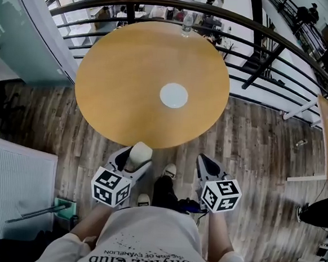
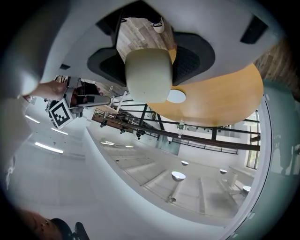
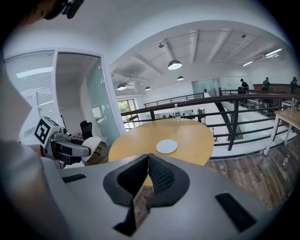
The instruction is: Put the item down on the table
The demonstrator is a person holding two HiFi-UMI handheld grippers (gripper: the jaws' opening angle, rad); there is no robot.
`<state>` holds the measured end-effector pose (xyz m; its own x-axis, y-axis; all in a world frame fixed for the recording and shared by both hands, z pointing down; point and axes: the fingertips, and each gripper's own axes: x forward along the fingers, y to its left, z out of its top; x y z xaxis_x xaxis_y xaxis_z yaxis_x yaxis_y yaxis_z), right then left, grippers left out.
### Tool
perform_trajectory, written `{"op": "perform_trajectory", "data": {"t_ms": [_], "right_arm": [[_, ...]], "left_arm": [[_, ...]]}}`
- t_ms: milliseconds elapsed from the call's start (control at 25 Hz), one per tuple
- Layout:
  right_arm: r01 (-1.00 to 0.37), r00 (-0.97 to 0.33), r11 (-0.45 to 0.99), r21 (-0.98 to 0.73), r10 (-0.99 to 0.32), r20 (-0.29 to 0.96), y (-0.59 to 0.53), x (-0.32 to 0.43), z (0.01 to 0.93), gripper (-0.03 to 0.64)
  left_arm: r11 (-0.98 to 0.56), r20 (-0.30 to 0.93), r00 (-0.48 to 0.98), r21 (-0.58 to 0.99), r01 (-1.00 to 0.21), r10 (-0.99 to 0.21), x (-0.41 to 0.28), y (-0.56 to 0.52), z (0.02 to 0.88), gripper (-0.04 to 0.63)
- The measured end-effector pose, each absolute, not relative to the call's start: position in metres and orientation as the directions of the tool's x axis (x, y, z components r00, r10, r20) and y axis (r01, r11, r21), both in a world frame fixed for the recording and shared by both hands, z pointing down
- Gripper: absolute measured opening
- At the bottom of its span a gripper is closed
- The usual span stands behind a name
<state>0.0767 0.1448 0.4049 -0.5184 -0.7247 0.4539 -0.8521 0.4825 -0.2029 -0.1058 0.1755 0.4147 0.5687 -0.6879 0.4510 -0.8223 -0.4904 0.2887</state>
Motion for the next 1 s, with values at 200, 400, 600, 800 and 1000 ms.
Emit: {"op": "perform_trajectory", "data": {"t_ms": [200, 400, 600, 800, 1000], "right_arm": [[-0.836, -0.542, 0.512, -0.196, -0.715, 0.441, 0.084, 0.085, 0.397, 0.025], [-0.826, -0.555, 0.528, -0.197, -0.704, 0.443, 0.025, 0.101, 0.391, 0.025], [-0.818, -0.567, 0.539, -0.201, -0.696, 0.44, 0.004, 0.116, 0.398, 0.025], [-0.808, -0.579, 0.552, -0.205, -0.679, 0.451, -0.008, 0.112, 0.404, 0.025], [-0.808, -0.579, 0.549, -0.211, -0.677, 0.454, -0.022, 0.116, 0.408, 0.025]], "left_arm": [[-0.476, 0.456, 0.547, 0.272, -0.836, -0.702, -0.097, 0.114, 0.413, 0.318], [-0.449, 0.46, 0.521, 0.265, -0.853, -0.719, -0.086, 0.054, 0.407, 0.318], [-0.429, 0.451, 0.502, 0.261, -0.865, -0.738, -0.074, 0.029, 0.41, 0.319], [-0.42, 0.441, 0.491, 0.253, -0.871, -0.751, -0.075, 0.015, 0.407, 0.319], [-0.424, 0.466, 0.491, 0.248, -0.871, -0.736, -0.068, -0.001, 0.414, 0.318]]}}
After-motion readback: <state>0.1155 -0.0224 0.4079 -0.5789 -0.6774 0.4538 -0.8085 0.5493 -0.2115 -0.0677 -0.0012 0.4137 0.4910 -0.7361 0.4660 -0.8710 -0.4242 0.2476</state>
